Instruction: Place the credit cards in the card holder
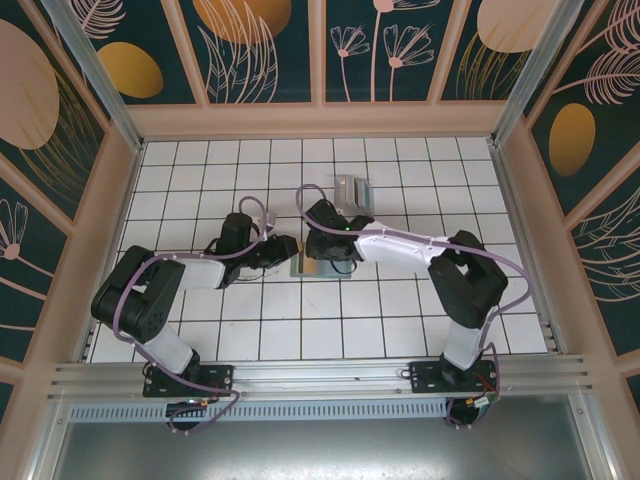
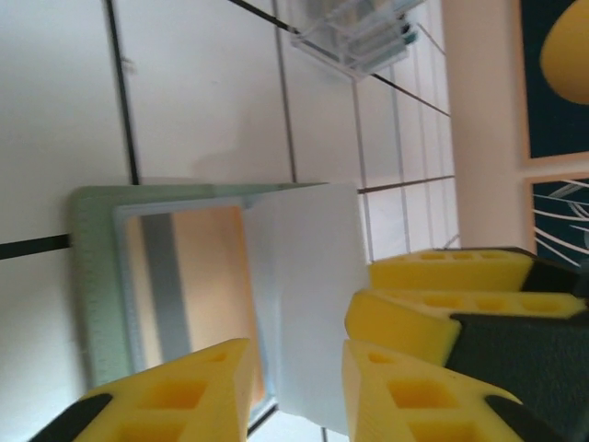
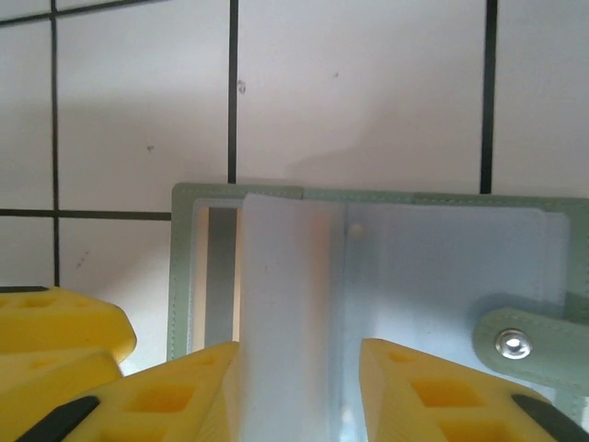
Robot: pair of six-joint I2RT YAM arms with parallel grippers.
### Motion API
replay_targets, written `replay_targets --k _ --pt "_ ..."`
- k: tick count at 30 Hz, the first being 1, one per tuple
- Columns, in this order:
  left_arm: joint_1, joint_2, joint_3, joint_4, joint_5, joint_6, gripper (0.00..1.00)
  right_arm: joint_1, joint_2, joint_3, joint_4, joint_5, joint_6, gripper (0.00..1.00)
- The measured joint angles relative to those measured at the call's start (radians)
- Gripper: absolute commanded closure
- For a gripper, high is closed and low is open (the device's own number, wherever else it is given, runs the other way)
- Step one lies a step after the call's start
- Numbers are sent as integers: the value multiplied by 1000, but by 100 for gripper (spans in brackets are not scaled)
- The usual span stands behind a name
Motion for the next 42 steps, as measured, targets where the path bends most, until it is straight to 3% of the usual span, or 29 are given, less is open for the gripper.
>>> replay_targets --k 8,13,19,29,42 --pt "-25 35 3 161 98 -99 62 -67 -99 -124 117 -62 26 52" --pt "-35 76 30 174 105 -112 61 -113 -176 -202 174 -95 48 51" --pt "-38 82 72 42 47 -42 57 -151 -230 -253 211 -114 54 50" --pt "-38 -13 131 -254 -167 111 52 -153 -237 -282 224 -121 53 50" --pt "-47 47 164 -307 -188 159 54 -154 -237 -282 238 -132 53 50"
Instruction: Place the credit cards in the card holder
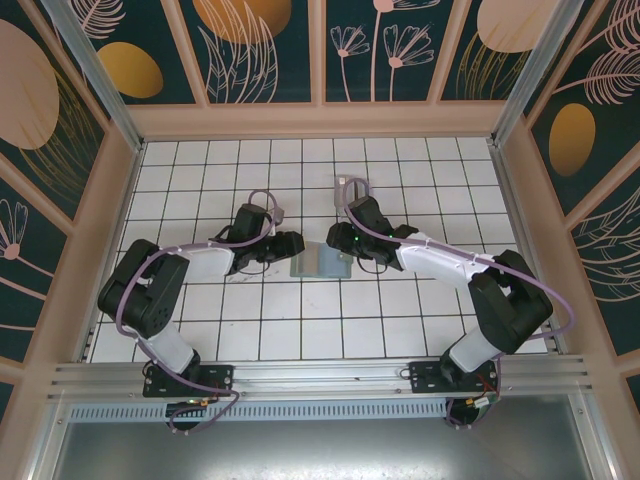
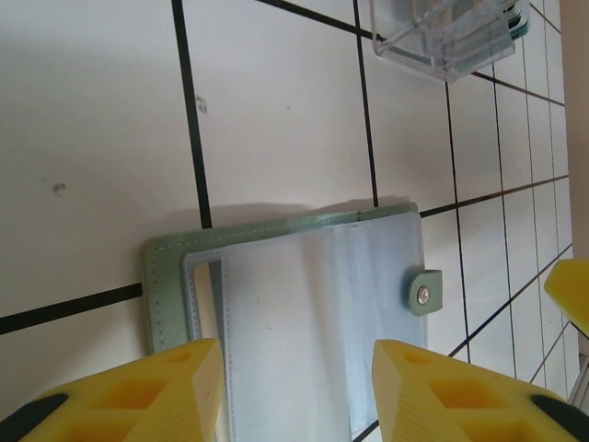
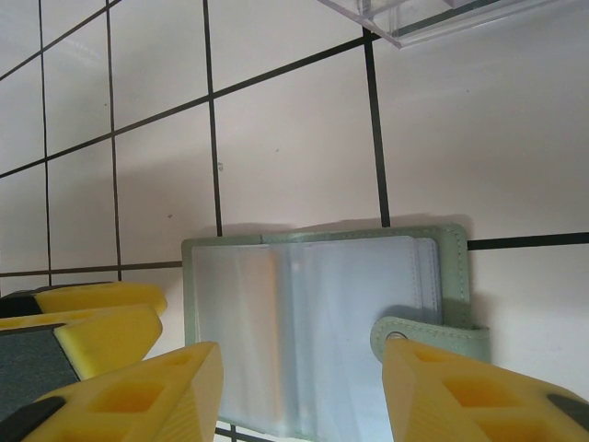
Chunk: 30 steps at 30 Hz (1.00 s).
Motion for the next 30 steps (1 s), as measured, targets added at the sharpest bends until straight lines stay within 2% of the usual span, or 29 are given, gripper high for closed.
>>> replay_targets --k 5,9,15,17,20,22,30 --pt "-7 6 6 -1 9 7 60 -2 0 -3 2 0 -2 50" --pt "-8 5 15 -16 -23 23 61 -37 7 7 -8 10 -30 50" --pt "-8 -51 29 -120 -179 58 55 -149 83 140 -50 83 -134 50" --pt "-8 -89 36 -154 -238 65 53 -170 121 210 -67 121 -181 46" --pt "-8 -151 43 -194 -318 75 48 -184 187 322 -94 184 -250 41" --pt "-8 -191 51 -221 -372 83 44 -185 245 400 -114 223 -288 35" --pt "-7 -270 53 -311 -548 94 37 -185 490 643 -199 317 -385 32"
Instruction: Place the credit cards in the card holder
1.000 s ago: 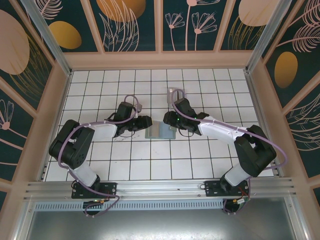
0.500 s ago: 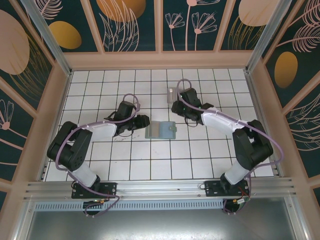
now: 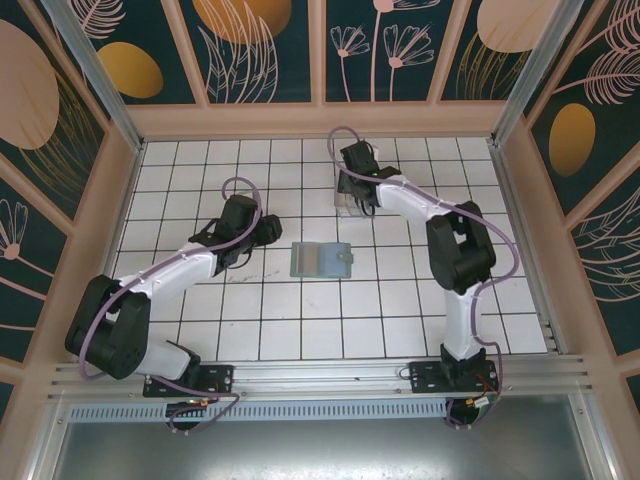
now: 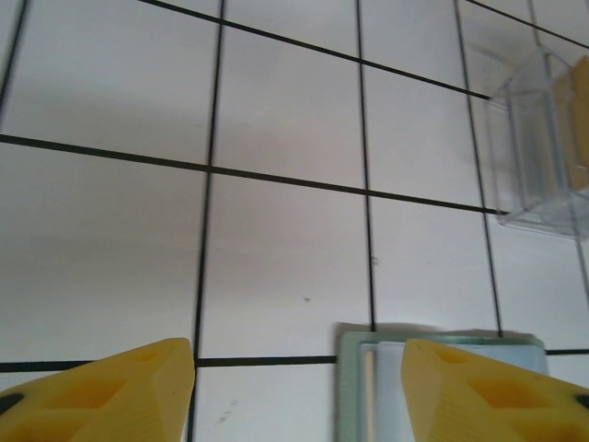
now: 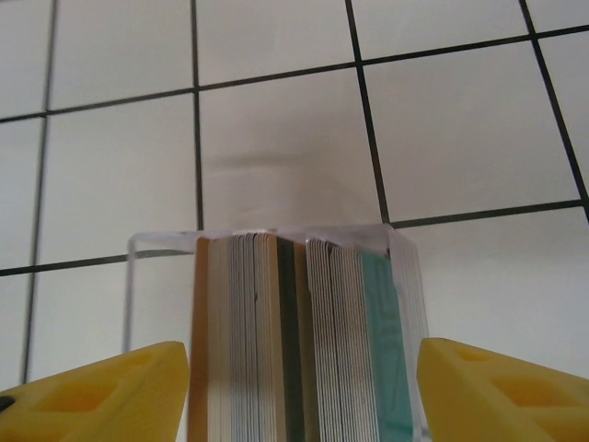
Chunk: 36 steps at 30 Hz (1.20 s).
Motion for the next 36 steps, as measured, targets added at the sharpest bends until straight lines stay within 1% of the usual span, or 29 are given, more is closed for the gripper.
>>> replay_targets --k 4,10,21,30,36 --pt "0 -22 0 -24 -42 5 38 -1 64 56 -35 10 -15 32" --pt "0 -38 -2 -33 -65 11 39 -2 66 109 -80 17 -18 32" --pt "0 -28 -2 -35 -61 19 41 -1 88 166 -107 9 -33 31" --pt "0 -27 -2 -35 -55 21 42 -2 160 171 -134 21 -37 32" --pt "0 -27 -2 -35 -46 22 43 0 161 172 -148 31 -37 33"
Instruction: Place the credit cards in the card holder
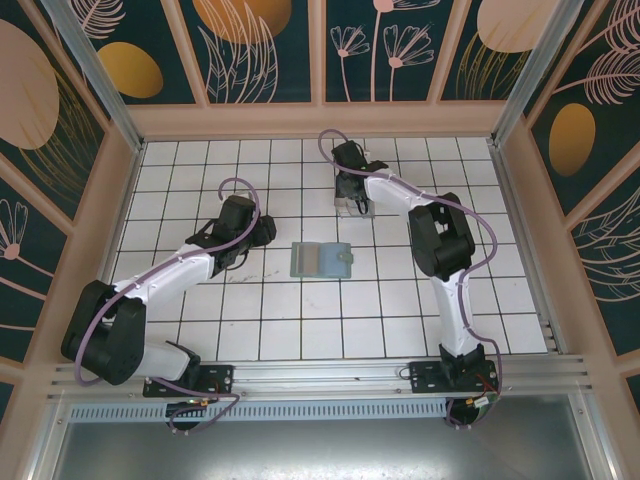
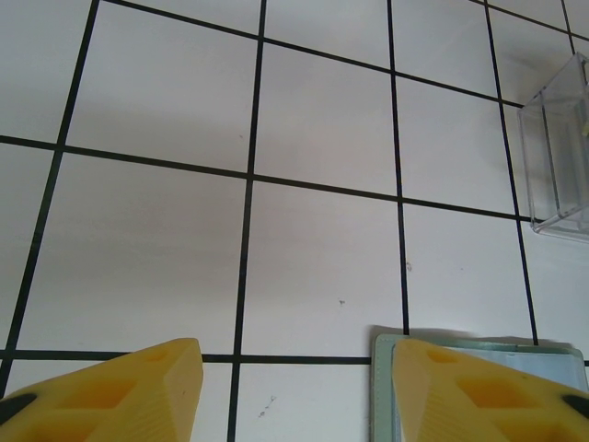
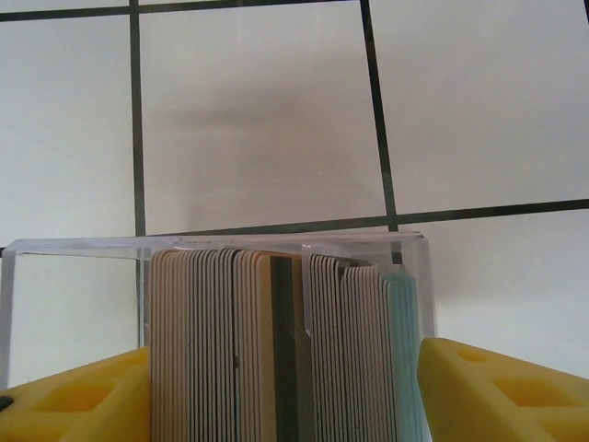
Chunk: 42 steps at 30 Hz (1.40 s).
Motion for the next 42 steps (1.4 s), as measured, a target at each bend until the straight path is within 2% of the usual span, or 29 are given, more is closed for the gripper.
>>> replay_targets --k 21,31,40,41,42 --pt "0 42 0 11 45 0 45 0 -75 -2 -37 87 -27 33" --pt "0 52 0 23 64 -1 45 1 -101 -19 -20 -22 -29 31" --pt "0 61 0 27 78 -3 45 0 -84 -22 -20 -17 -29 29" --pt "0 61 0 26 79 -3 45 -1 -79 -24 -21 -13 -26 11" --pt "0 61 0 27 79 -3 45 -2 -74 -24 -21 -8 -20 9"
